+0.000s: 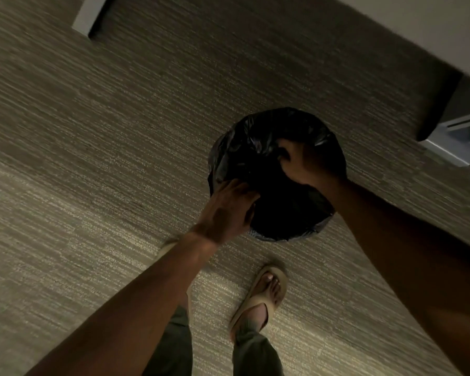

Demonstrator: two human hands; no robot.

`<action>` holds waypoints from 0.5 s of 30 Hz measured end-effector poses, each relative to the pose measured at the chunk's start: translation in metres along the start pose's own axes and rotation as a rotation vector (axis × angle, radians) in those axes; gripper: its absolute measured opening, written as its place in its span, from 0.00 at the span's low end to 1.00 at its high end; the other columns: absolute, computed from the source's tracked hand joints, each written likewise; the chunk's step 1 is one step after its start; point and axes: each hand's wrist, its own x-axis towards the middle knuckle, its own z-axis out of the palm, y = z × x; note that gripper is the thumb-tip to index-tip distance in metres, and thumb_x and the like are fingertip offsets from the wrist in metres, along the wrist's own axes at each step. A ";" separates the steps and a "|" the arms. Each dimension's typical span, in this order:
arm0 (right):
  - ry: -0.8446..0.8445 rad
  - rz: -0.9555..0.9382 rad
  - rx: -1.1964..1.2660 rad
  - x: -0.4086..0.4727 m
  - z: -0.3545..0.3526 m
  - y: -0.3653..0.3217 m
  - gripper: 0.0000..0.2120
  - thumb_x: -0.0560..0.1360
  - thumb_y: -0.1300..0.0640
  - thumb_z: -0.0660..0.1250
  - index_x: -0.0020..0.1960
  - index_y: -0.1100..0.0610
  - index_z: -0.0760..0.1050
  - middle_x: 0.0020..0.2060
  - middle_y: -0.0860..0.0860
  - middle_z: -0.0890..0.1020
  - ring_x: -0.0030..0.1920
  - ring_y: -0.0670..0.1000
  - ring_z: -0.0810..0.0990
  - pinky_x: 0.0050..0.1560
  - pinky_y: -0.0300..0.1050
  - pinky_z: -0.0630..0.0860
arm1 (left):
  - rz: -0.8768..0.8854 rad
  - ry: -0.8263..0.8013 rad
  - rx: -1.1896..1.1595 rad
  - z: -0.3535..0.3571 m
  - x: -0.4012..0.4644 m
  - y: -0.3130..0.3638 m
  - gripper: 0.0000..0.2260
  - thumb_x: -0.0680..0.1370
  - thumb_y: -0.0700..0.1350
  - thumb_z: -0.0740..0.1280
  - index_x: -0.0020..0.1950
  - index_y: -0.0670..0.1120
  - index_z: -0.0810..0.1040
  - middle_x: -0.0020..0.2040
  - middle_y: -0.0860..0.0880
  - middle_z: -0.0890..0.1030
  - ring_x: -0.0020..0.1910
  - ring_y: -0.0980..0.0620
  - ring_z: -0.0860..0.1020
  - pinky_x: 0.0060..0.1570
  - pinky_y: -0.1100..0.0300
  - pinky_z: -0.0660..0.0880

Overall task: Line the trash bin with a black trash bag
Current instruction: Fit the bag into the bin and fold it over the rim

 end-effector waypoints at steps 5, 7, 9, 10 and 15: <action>0.055 0.141 0.258 0.019 -0.015 0.005 0.22 0.83 0.61 0.61 0.77 0.55 0.71 0.70 0.58 0.79 0.68 0.61 0.79 0.68 0.54 0.76 | -0.083 -0.097 -0.003 -0.010 0.001 -0.011 0.20 0.75 0.38 0.68 0.68 0.45 0.80 0.61 0.42 0.83 0.61 0.38 0.79 0.59 0.47 0.79; 0.282 -0.007 0.166 -0.002 -0.011 0.005 0.16 0.82 0.58 0.63 0.68 0.56 0.78 0.60 0.56 0.84 0.61 0.59 0.83 0.62 0.55 0.80 | -0.009 -0.046 -0.018 -0.013 0.004 -0.011 0.15 0.75 0.37 0.67 0.61 0.43 0.82 0.57 0.42 0.84 0.59 0.39 0.80 0.52 0.46 0.82; 0.497 -0.161 -0.146 -0.027 0.000 0.014 0.18 0.81 0.51 0.62 0.67 0.56 0.78 0.59 0.57 0.83 0.60 0.60 0.82 0.58 0.56 0.79 | 0.097 0.007 0.051 -0.012 0.011 -0.014 0.15 0.74 0.37 0.68 0.61 0.42 0.82 0.58 0.42 0.84 0.64 0.39 0.79 0.60 0.44 0.80; 0.538 -0.201 -0.299 -0.039 0.006 0.021 0.23 0.81 0.47 0.62 0.72 0.56 0.75 0.65 0.60 0.79 0.67 0.62 0.78 0.63 0.59 0.76 | 0.141 0.004 0.116 -0.011 0.017 -0.016 0.18 0.74 0.37 0.69 0.65 0.41 0.81 0.63 0.41 0.83 0.70 0.38 0.76 0.69 0.43 0.75; 0.312 -0.012 -0.653 -0.071 0.024 0.068 0.49 0.76 0.33 0.63 0.85 0.58 0.47 0.84 0.61 0.45 0.84 0.65 0.45 0.77 0.74 0.52 | 0.108 -0.123 0.651 -0.017 0.056 -0.030 0.33 0.79 0.49 0.64 0.80 0.36 0.62 0.81 0.35 0.63 0.83 0.35 0.53 0.80 0.39 0.42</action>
